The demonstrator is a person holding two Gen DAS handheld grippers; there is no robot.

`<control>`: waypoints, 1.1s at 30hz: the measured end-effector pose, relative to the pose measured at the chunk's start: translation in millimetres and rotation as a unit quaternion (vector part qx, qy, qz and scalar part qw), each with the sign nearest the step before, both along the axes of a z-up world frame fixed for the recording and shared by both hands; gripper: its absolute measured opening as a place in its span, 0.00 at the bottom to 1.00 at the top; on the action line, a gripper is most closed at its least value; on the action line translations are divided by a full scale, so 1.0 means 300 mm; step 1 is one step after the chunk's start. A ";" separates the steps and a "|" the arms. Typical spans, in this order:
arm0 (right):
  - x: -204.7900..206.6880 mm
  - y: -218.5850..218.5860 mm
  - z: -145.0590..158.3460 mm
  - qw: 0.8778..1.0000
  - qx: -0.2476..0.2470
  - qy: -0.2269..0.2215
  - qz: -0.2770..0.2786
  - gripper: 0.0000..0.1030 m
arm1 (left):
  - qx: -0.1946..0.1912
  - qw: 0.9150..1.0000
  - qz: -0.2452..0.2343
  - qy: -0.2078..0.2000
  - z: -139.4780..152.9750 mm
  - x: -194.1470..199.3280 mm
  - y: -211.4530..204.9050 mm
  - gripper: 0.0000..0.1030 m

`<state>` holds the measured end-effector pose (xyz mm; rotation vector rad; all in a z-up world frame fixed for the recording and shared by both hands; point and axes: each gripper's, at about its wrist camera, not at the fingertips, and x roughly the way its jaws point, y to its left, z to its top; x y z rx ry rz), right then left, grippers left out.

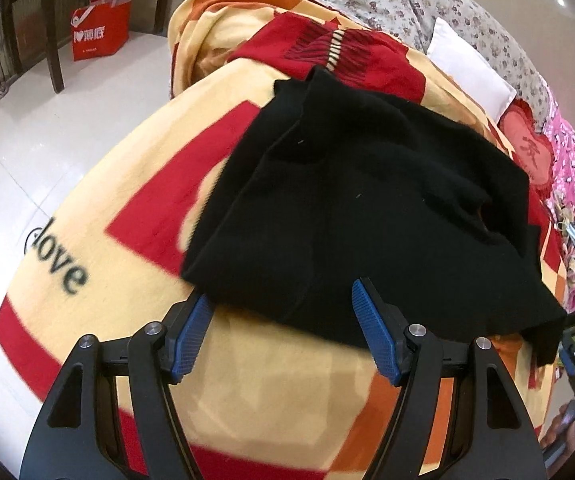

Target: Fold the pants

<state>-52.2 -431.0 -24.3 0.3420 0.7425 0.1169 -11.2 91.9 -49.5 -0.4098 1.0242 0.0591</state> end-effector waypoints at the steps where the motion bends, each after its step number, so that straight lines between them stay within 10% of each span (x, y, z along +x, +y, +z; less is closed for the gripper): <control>1: 0.007 -0.022 -0.010 1.000 0.011 0.006 -0.008 0.79 | 0.003 1.000 -0.003 0.000 0.000 0.010 -0.013 0.72; 10: 0.145 -0.063 -0.124 0.998 0.011 0.038 -0.041 0.79 | -0.002 1.000 -0.028 0.002 -0.010 0.092 -0.055 0.78; 14: 0.155 0.000 -0.118 1.000 -0.005 0.006 -0.009 0.18 | 0.002 0.999 -0.039 0.007 -0.010 0.108 -0.061 0.20; 18: 0.125 0.041 -0.059 1.000 -0.016 -0.017 0.009 0.03 | 0.001 0.998 -0.062 0.002 0.020 0.111 -0.056 0.16; 25: -0.037 -0.058 0.124 0.995 -0.045 -0.082 -0.029 0.02 | 0.011 0.996 -0.085 -0.031 0.137 0.056 0.046 0.16; 33: 0.057 -0.058 -0.070 0.999 -0.028 0.024 -0.012 0.02 | 0.020 0.997 -0.065 0.021 -0.025 0.050 0.087 0.22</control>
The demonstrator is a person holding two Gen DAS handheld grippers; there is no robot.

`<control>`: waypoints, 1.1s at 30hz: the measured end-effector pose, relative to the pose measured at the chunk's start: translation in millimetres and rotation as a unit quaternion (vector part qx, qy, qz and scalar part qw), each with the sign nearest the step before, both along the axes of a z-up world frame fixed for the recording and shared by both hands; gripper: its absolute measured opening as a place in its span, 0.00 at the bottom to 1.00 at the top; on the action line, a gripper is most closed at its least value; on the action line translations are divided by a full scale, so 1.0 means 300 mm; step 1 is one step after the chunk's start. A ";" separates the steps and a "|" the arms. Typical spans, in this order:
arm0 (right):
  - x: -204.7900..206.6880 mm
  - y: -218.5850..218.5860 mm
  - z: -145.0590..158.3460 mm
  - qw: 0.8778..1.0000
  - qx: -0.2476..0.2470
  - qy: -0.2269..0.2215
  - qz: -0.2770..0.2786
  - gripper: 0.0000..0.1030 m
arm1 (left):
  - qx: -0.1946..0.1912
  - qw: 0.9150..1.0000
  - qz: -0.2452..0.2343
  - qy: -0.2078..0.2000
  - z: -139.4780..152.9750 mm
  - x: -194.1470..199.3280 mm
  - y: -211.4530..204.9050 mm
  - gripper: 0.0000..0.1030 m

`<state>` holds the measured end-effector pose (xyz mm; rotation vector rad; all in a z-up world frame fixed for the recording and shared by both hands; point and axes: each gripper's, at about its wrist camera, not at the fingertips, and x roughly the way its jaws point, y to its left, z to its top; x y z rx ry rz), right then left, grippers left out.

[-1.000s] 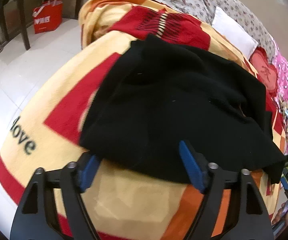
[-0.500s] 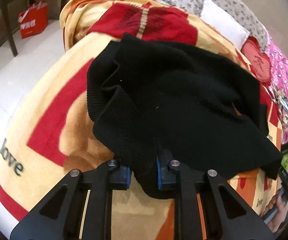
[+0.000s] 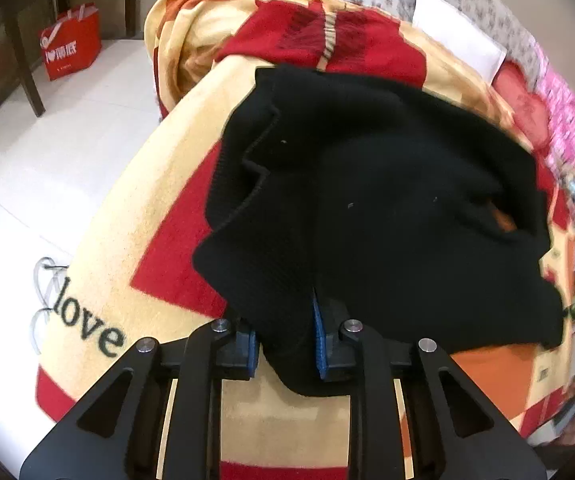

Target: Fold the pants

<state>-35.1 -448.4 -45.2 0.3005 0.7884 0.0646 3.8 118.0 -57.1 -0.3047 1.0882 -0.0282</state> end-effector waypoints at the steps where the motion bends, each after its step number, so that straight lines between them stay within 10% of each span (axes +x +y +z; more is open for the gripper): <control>1: -0.008 0.010 0.005 1.000 0.005 -0.010 0.011 0.02 | 0.007 1.000 0.004 -0.002 0.012 -0.003 0.007 0.23; 6: -0.024 0.092 0.054 0.998 -0.008 -0.037 0.047 0.39 | 0.022 0.999 0.012 -0.022 0.087 -0.032 0.051 0.27; 13: 0.021 0.208 -0.035 0.995 -0.023 0.005 0.094 0.39 | 0.085 0.994 0.033 -0.063 0.189 -0.085 0.056 0.29; 19: 0.065 0.273 0.122 0.990 0.004 -0.049 0.133 0.39 | 0.065 0.995 0.005 -0.073 0.233 -0.061 0.027 0.41; 27: 0.222 0.703 0.362 0.942 -0.040 -0.135 0.306 0.44 | 0.032 0.997 -0.016 -0.063 0.205 0.191 -0.046 0.47; 33: 0.419 0.997 0.358 0.905 -0.116 -0.097 0.397 0.45 | 0.049 0.999 0.006 -0.022 0.115 0.406 -0.010 0.47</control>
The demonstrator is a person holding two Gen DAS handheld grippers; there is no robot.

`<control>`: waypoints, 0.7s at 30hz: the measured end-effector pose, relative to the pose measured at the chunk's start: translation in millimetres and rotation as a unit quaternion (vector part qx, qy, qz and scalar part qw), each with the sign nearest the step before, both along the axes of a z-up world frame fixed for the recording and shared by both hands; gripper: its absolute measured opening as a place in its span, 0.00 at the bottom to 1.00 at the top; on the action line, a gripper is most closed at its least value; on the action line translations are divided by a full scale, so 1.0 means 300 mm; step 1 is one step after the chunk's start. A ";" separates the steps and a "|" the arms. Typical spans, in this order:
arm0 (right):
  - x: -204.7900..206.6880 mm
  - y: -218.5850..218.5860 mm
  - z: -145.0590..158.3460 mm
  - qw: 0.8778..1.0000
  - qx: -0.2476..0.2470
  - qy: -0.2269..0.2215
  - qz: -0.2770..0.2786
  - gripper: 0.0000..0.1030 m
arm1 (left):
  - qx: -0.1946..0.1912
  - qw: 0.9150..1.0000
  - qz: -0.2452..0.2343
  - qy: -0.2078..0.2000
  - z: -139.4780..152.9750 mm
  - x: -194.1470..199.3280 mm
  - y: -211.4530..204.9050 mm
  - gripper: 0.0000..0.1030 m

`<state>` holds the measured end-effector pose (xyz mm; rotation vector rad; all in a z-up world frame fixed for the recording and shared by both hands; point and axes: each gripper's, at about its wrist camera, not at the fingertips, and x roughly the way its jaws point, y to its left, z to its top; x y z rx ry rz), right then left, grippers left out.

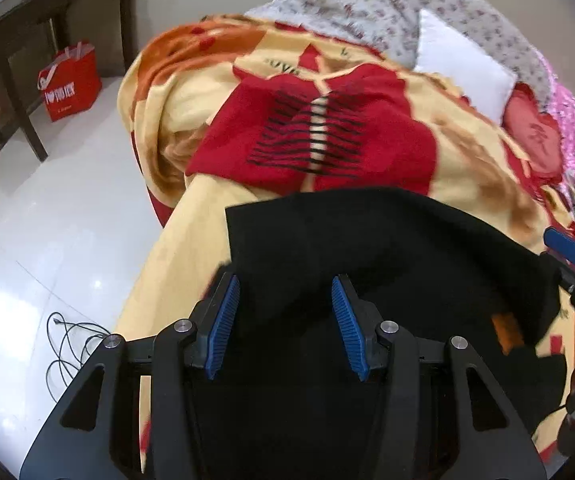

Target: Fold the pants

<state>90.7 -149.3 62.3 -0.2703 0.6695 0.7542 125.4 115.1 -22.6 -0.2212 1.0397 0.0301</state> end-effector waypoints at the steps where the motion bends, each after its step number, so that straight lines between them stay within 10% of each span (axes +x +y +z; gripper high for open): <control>1: 0.036 0.040 -0.023 1.000 -0.024 0.004 0.005 0.45 | 0.005 1.000 0.004 0.009 -0.020 0.025 0.012 0.47; 5: 0.141 0.146 -0.126 0.996 -0.086 0.019 0.015 0.44 | 0.008 0.999 0.006 0.049 -0.108 0.081 0.039 0.60; 8: 0.164 0.182 -0.189 0.995 -0.095 0.015 0.010 0.09 | 0.042 0.999 0.008 0.034 -0.126 0.082 0.033 0.70; 11: 0.140 0.169 -0.167 0.998 -0.064 0.012 0.001 0.05 | 0.020 0.999 0.012 0.032 -0.122 0.078 0.056 0.70; 21: -0.414 0.012 0.026 0.992 0.015 -0.086 0.094 0.05 | -0.021 0.989 0.117 -0.088 0.132 -0.224 0.287 0.70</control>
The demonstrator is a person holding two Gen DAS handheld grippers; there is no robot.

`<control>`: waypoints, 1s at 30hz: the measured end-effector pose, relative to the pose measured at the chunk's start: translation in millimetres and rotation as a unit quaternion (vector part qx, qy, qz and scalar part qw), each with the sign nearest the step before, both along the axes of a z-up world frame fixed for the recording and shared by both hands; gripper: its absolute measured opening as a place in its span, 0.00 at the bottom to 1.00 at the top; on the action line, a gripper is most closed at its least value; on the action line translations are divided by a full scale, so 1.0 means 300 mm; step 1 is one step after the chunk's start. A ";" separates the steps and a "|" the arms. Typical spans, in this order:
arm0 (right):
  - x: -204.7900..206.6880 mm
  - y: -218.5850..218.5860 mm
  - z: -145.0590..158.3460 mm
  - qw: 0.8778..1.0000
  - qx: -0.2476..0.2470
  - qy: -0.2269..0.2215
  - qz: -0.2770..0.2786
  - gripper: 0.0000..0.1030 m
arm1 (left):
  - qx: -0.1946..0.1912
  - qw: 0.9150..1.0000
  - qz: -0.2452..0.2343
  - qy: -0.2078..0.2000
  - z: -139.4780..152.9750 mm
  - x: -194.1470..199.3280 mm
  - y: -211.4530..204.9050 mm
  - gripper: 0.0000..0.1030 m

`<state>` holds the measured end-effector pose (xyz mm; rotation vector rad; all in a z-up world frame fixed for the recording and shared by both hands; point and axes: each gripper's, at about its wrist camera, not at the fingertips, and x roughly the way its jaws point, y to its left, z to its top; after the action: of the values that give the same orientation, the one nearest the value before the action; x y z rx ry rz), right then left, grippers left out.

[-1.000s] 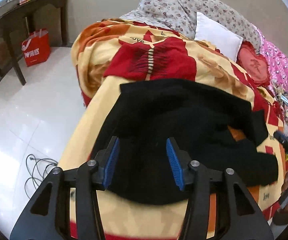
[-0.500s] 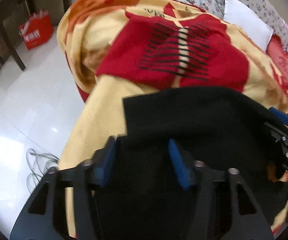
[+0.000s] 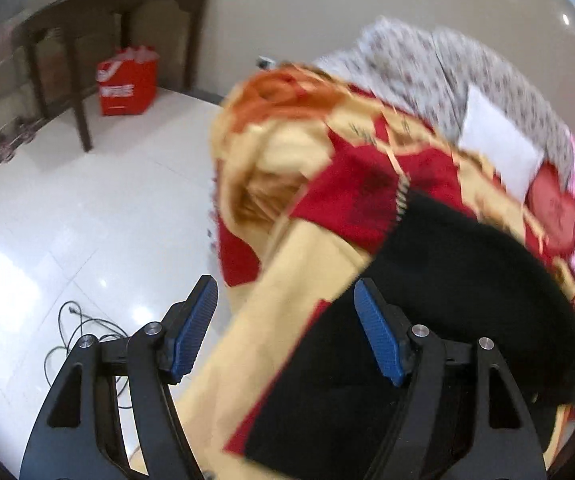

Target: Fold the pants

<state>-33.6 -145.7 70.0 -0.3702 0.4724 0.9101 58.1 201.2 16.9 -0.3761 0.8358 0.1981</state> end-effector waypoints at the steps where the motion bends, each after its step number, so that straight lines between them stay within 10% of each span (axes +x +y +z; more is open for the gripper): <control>1: -0.061 0.013 -0.037 1.000 -0.013 0.007 0.019 0.05 | -0.004 1.000 0.006 -0.004 0.012 -0.031 0.019 0.70; 7: -0.085 0.082 -0.329 0.992 -0.053 0.118 0.006 0.06 | 0.005 1.000 0.024 -0.012 0.043 -0.143 0.043 0.70; 11: -0.070 -0.043 -0.247 0.988 0.037 0.149 -0.008 0.11 | 0.015 1.000 -0.016 -0.001 0.038 -0.160 -0.038 0.70; 16: -0.034 -0.300 -0.150 0.977 0.115 0.136 -0.119 0.43 | 0.009 0.997 -0.070 0.026 -0.050 -0.153 -0.176 0.70; 22: 0.194 -0.503 -0.177 0.941 0.099 0.155 -0.285 0.43 | 0.003 0.993 -0.111 0.042 -0.116 -0.123 -0.321 0.70; 30: 0.454 -0.448 -0.250 0.903 0.053 0.218 -0.367 0.44 | 0.030 0.984 -0.161 0.072 -0.189 -0.089 -0.491 0.70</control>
<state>102.5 -280.0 -5.1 0.1306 0.8955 0.2646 31.4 53.9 -39.9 -0.1669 1.0178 -0.0523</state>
